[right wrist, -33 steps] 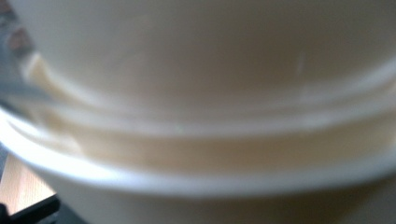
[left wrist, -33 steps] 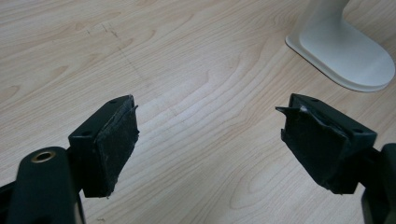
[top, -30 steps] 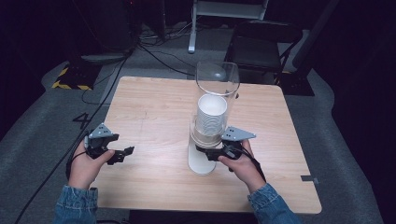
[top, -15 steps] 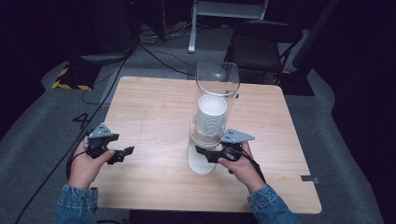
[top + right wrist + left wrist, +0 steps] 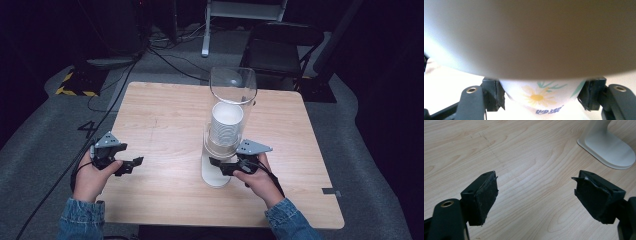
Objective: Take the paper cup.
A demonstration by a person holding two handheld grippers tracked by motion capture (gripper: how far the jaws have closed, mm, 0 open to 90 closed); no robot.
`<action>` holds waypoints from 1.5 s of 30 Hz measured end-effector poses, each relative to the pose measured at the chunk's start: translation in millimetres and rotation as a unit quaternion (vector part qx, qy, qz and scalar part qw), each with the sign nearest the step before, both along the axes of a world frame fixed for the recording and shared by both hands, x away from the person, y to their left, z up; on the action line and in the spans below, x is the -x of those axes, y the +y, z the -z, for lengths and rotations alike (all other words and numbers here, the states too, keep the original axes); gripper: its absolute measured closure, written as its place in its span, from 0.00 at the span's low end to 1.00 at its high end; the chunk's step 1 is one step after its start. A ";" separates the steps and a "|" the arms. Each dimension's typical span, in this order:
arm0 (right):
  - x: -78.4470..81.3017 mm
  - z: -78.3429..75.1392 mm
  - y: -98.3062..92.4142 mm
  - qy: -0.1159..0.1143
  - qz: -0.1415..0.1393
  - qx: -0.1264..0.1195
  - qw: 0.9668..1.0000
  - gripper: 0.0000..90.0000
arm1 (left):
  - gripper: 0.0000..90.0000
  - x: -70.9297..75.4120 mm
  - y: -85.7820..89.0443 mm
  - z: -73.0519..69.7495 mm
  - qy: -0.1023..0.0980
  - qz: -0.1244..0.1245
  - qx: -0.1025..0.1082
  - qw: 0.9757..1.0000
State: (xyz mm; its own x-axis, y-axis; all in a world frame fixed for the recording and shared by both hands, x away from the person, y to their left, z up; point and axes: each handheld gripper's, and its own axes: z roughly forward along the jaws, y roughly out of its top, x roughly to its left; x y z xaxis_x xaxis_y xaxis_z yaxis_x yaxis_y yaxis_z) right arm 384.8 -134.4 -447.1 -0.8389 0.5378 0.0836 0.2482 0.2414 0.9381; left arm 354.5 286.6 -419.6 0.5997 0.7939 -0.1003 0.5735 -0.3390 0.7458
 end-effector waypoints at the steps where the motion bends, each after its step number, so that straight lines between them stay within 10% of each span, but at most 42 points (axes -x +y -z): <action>1: 0.3 0.1 0.0 0.000 0.000 0.000 1.000 0.38 | 0.20 0.0 -0.1 0.0 0.000 0.000 0.000 1.000; 7: 1.5 3.2 -1.4 0.028 -0.008 -0.010 1.000 0.39 | 0.20 0.3 0.1 -0.6 0.000 0.000 0.000 1.000; 23: 0.5 4.6 -0.7 0.011 -0.004 -0.006 1.000 0.39 | 0.20 -0.4 -0.4 0.5 -0.002 0.000 -0.002 1.000; 28: -1.1 12.6 -2.2 -0.001 0.009 0.037 0.999 0.39 | 0.20 -0.4 -0.4 0.4 -0.002 0.001 -0.001 1.000; 45: 4.3 25.7 -6.1 0.019 -0.011 0.066 0.998 0.38 | 0.20 -3.4 -0.4 0.5 -0.003 0.003 -0.001 1.000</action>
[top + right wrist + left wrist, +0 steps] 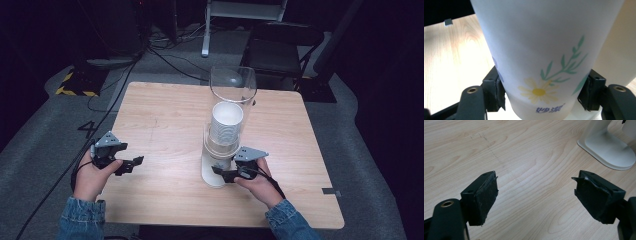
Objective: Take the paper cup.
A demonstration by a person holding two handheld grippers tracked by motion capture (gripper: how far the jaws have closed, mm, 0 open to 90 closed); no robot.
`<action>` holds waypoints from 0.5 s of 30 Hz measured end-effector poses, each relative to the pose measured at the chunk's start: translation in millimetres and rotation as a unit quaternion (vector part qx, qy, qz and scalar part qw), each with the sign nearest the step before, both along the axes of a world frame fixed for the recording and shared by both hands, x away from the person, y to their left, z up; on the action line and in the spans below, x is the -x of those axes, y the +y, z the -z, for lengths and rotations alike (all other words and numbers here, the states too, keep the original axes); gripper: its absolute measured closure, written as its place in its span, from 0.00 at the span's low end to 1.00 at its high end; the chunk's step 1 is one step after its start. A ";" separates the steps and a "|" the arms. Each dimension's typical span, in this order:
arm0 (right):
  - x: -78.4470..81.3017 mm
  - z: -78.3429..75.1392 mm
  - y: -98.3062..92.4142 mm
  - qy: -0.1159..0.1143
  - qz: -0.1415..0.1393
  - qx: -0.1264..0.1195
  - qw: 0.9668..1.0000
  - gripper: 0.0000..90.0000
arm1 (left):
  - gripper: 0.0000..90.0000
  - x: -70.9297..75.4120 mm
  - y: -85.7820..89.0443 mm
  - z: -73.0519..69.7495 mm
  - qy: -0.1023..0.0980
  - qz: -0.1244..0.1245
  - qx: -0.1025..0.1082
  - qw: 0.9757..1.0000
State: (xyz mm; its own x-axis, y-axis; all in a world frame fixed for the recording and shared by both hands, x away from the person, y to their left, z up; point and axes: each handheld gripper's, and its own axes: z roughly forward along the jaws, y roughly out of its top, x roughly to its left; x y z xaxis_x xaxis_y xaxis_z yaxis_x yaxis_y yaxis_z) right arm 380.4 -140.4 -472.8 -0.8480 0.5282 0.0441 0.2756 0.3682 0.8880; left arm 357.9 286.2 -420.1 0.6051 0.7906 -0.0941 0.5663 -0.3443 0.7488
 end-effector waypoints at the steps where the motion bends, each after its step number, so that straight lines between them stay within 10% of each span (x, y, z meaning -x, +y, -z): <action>1: 0.6 0.5 -0.7 0.001 0.000 0.000 1.000 0.38 | 0.20 -0.2 -0.8 0.2 0.002 -0.001 0.003 1.000; 15: 8.9 8.0 -17.4 0.014 0.010 0.045 0.999 0.38 | 0.20 -8.9 -7.0 1.2 0.005 0.007 0.007 1.000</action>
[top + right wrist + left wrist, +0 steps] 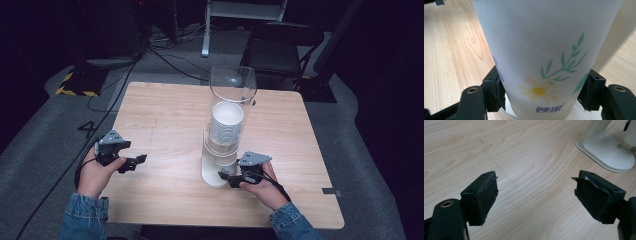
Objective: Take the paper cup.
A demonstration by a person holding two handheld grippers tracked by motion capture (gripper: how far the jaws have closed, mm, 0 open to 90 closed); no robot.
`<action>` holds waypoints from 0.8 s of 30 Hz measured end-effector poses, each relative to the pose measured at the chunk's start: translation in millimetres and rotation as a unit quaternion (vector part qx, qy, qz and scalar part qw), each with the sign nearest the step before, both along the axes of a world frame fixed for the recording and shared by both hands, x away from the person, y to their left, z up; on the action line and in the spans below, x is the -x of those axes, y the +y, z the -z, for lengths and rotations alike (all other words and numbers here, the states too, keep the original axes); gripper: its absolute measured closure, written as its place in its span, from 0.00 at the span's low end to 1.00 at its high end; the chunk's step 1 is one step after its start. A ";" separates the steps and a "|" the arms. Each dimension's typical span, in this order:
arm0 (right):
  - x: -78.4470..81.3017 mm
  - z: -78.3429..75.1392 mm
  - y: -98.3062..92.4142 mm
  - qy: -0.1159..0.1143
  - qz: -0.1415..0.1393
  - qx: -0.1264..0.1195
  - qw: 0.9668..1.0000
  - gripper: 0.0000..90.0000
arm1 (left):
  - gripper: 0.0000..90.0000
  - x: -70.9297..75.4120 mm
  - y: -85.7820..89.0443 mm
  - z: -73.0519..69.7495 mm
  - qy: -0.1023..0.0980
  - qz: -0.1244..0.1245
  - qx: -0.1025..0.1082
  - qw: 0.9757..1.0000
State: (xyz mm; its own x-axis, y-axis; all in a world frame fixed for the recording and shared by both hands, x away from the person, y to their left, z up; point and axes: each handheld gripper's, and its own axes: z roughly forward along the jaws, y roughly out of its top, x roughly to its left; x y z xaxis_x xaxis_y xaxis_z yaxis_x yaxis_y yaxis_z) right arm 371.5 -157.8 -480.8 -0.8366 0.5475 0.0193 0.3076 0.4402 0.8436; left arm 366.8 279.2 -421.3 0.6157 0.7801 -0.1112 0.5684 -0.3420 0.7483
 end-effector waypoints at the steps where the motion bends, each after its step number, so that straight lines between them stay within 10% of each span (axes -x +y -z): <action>1: 0.1 1.9 -3.5 0.005 0.003 -0.001 1.000 0.38 | 0.20 -1.8 -0.9 0.2 0.001 0.002 -0.001 1.000; 24: -11.4 -19.3 -69.3 0.007 0.099 -0.034 0.995 0.38 | 0.18 -11.7 -10.5 3.1 -0.005 0.014 0.000 1.000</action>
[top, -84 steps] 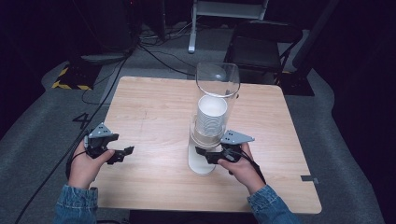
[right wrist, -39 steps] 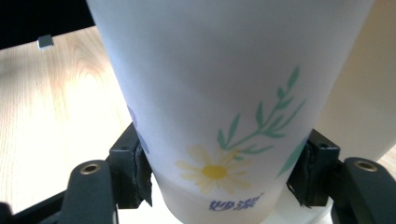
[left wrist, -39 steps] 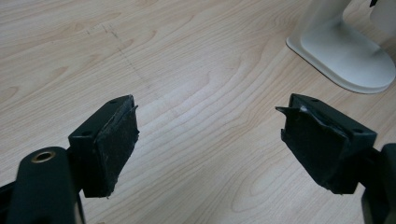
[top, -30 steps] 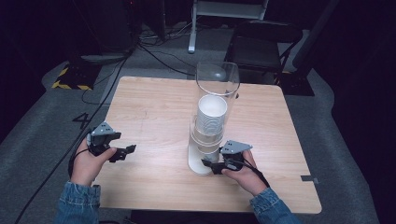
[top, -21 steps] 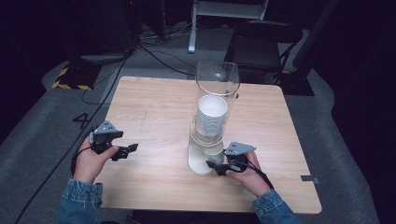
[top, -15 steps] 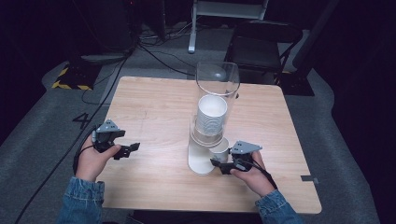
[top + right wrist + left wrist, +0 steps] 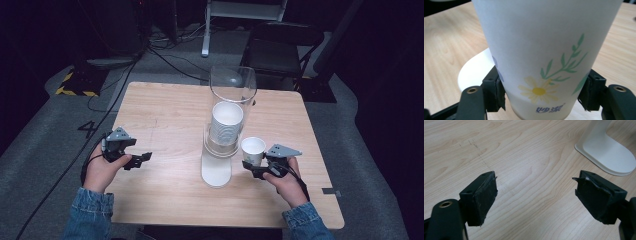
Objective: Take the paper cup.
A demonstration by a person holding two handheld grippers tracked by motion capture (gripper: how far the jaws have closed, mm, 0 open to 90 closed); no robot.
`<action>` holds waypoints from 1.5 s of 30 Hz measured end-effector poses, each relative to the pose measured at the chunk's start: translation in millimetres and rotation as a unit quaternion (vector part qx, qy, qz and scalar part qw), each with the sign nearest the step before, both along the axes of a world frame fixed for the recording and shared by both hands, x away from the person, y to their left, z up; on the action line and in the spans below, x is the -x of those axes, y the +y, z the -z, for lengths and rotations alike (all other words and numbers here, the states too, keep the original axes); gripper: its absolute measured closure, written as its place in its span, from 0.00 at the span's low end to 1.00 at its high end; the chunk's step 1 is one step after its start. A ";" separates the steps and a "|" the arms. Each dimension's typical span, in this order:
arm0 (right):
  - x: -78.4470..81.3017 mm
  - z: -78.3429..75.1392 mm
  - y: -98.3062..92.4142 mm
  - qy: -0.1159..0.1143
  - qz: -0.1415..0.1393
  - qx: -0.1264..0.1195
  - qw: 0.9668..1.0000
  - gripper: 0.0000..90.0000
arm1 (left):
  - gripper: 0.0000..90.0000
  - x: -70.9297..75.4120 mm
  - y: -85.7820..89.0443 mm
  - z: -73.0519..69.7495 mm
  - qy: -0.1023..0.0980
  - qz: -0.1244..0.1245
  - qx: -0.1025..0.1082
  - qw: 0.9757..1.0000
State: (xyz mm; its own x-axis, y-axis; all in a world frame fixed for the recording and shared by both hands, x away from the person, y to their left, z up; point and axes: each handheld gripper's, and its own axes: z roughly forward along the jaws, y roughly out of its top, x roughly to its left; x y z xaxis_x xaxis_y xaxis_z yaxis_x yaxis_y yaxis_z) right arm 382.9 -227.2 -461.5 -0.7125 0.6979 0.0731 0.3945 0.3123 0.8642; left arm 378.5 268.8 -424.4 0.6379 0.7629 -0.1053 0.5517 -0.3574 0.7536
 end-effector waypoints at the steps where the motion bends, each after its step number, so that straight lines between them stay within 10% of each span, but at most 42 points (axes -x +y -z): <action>1: -2.2 -1.9 -5.5 -0.001 0.015 -0.002 1.000 0.38 | 0.18 0.0 0.0 0.3 -0.004 0.001 -0.001 1.000; 11: -17.2 -3.8 -31.2 -0.004 0.100 -0.017 0.995 0.38 | 0.18 3.7 2.7 3.9 -0.001 -0.001 -0.003 1.000; 20: -34.0 6.6 -57.8 0.017 0.191 -0.025 0.981 0.37 | 0.18 8.0 7.5 5.6 -0.004 -0.007 0.000 1.000; 45: -49.8 26.6 -63.3 0.052 0.195 0.047 0.978 0.37 | 0.18 10.9 10.8 8.0 0.002 -0.009 -0.006 1.000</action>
